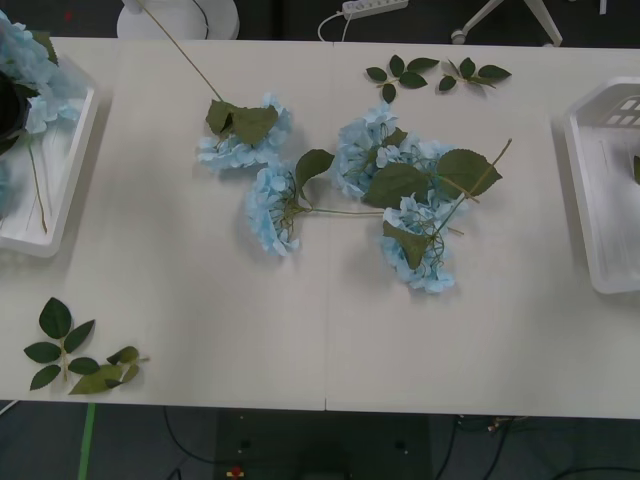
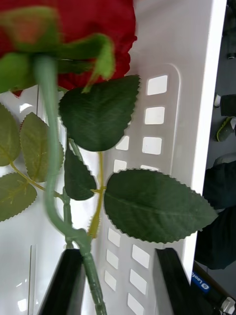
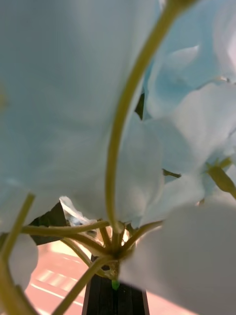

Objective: Place the red flowers into the right box and the blue flowers into the left box. If a person shows an open palm, hand one flower to the person first, then continue sorting.

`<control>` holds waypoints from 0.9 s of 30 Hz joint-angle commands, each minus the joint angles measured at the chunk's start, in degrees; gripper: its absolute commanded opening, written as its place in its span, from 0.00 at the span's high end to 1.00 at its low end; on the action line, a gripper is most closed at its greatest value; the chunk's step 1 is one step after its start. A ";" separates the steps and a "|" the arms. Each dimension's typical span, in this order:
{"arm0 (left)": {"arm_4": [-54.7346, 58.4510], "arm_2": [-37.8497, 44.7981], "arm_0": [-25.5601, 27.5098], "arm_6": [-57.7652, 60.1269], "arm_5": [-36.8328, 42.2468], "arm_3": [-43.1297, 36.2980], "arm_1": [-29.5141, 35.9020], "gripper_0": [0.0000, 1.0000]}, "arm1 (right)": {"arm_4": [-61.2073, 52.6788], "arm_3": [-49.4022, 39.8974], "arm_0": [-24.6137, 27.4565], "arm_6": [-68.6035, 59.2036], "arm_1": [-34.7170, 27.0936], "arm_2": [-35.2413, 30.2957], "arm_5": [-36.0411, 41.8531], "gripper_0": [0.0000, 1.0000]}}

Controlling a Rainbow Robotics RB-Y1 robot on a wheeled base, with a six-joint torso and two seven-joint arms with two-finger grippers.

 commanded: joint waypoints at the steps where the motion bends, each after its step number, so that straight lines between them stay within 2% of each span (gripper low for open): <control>1: -6.54 0.90 -3.23 -3.68 -7.31 8.06 2.89 1.00 | 0.29 -0.82 -2.55 0.47 -1.08 -1.67 -0.42 0.18; 5: -12.95 0.90 -3.23 -8.86 -11.00 13.33 2.80 1.00 | -1.29 -1.79 -4.31 1.35 -2.40 -1.84 1.87 0.13; 8: -16.73 0.90 -3.23 -13.08 -15.39 18.25 2.89 1.00 | -4.45 -4.78 -5.89 2.23 -4.07 -2.99 6.79 0.11; 12: -17.09 0.90 -3.14 -17.83 -22.34 25.55 2.80 1.00 | -10.60 -11.28 -7.83 3.46 -6.00 -6.15 17.95 0.11; 16: -17.00 0.90 -3.14 -19.59 -24.18 28.01 2.80 0.97 | -16.58 -15.41 -8.53 3.02 -6.09 -9.14 26.57 0.10; 18: -17.00 0.90 -3.06 -19.59 -24.27 28.54 2.89 0.84 | -20.01 -17.17 -8.62 2.58 -6.09 -10.10 29.82 0.11; 20: -17.26 0.90 -2.79 -19.50 -24.53 28.63 2.89 0.62 | -23.96 -19.72 -8.62 1.09 -5.83 -10.37 32.98 0.10; 21: -17.79 0.99 -2.62 -19.41 -24.62 28.63 2.89 0.56 | -25.72 -21.13 -8.71 -0.76 -5.65 -10.37 34.83 0.10; 24: -18.93 0.99 -2.18 -18.88 -24.89 28.63 2.89 0.44 | -29.85 -24.56 -8.62 -7.26 -4.25 -10.28 39.13 0.10; 27: -18.93 0.99 -2.18 -18.36 -24.97 28.63 2.89 0.36 | -35.21 -27.19 -8.71 -15.96 -3.02 -8.61 41.42 0.10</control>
